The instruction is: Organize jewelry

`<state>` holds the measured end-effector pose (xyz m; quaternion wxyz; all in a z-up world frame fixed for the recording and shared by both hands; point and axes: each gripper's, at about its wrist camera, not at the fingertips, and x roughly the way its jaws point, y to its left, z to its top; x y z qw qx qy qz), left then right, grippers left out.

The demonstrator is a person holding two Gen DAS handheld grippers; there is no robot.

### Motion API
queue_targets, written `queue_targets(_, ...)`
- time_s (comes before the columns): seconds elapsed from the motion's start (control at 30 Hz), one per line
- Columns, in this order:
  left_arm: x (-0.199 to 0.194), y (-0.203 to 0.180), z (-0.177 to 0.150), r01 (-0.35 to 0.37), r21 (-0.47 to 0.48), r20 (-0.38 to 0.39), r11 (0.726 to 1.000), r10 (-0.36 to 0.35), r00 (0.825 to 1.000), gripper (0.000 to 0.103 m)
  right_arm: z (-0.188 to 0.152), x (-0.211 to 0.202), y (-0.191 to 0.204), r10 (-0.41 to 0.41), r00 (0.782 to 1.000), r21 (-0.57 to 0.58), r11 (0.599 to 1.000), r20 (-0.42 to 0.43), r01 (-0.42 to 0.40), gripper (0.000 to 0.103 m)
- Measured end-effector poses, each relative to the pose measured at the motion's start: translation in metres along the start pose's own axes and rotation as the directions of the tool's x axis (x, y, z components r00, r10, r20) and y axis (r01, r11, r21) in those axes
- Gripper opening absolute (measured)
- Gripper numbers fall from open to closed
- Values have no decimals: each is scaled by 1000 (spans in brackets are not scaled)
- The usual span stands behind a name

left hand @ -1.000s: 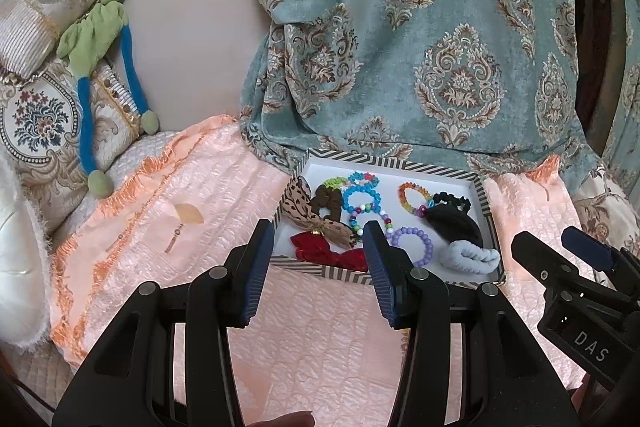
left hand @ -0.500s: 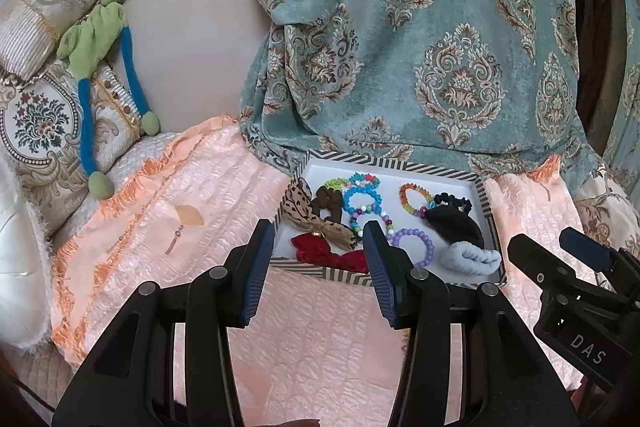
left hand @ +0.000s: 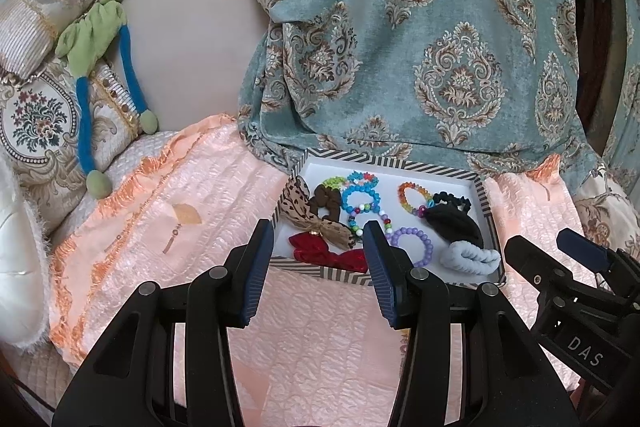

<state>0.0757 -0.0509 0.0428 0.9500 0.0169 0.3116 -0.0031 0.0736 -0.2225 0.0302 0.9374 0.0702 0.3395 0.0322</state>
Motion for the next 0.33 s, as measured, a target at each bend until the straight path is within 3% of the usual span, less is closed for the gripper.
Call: queue_targets(0.33,3,1,-1,15,-2,5,1000,-15,1000,46,-2,3,-7,7,1000,7,1000,-5,-7,72)
